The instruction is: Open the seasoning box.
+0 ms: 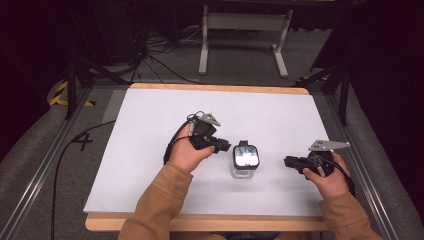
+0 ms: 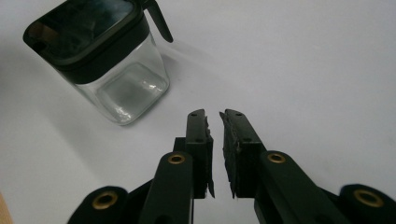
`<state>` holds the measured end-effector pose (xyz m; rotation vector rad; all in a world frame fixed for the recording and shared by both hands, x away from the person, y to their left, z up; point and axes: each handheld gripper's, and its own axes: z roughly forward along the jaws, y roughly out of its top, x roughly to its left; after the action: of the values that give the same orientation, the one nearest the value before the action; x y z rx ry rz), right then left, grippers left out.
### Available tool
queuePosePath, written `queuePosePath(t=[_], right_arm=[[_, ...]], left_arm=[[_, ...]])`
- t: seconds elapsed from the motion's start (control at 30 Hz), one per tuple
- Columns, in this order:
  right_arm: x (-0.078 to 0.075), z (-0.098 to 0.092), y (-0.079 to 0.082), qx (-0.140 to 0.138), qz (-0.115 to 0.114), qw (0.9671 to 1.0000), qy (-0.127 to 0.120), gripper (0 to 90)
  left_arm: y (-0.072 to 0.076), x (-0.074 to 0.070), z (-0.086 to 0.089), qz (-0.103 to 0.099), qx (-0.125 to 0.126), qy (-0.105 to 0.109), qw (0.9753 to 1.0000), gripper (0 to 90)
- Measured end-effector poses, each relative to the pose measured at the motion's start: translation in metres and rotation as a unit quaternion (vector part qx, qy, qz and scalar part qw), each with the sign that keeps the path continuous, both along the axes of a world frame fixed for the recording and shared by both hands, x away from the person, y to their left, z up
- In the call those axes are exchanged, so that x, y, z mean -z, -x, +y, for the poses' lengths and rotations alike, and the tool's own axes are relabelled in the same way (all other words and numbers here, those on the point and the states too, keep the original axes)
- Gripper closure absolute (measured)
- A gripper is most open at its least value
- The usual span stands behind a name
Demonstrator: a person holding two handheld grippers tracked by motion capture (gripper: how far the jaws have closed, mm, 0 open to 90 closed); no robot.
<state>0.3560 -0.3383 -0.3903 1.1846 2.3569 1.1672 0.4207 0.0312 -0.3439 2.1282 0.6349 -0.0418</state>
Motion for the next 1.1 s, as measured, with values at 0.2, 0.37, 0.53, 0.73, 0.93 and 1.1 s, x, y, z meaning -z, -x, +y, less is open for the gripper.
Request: queuePosePath(t=[0.2,0.37,0.53,0.73,0.93,1.1], right_arm=[[0.003,-0.009,0.011,0.015,0.002,0.9999,0.004,80.5],[0.005,-0.013,0.019,0.024,0.005,0.9997,0.003,80.4],[0.009,-0.013,0.025,0.027,0.011,0.9996,0.006,79.8],[0.012,-0.012,0.027,0.024,0.013,0.9996,0.011,79.8],[0.014,-0.011,0.029,0.024,0.013,0.9995,0.014,79.5],[0.014,-0.008,0.029,0.021,0.013,0.9996,0.014,79.3]], left_arm=[[-0.01,-0.004,-0.01,-0.015,-0.001,0.036,0.9992,79.2],[-0.021,0.004,-0.026,-0.02,-0.001,0.041,0.9989,80.8],[-0.033,0.019,-0.04,-0.008,0.002,0.036,0.9993,81.9],[-0.041,0.03,-0.048,0.003,0.003,0.038,0.9993,84.7],[-0.042,0.032,-0.05,0.011,0.005,0.047,0.9988,88.8],[-0.041,0.032,-0.051,0.012,0.005,0.044,0.9989,89.7]])
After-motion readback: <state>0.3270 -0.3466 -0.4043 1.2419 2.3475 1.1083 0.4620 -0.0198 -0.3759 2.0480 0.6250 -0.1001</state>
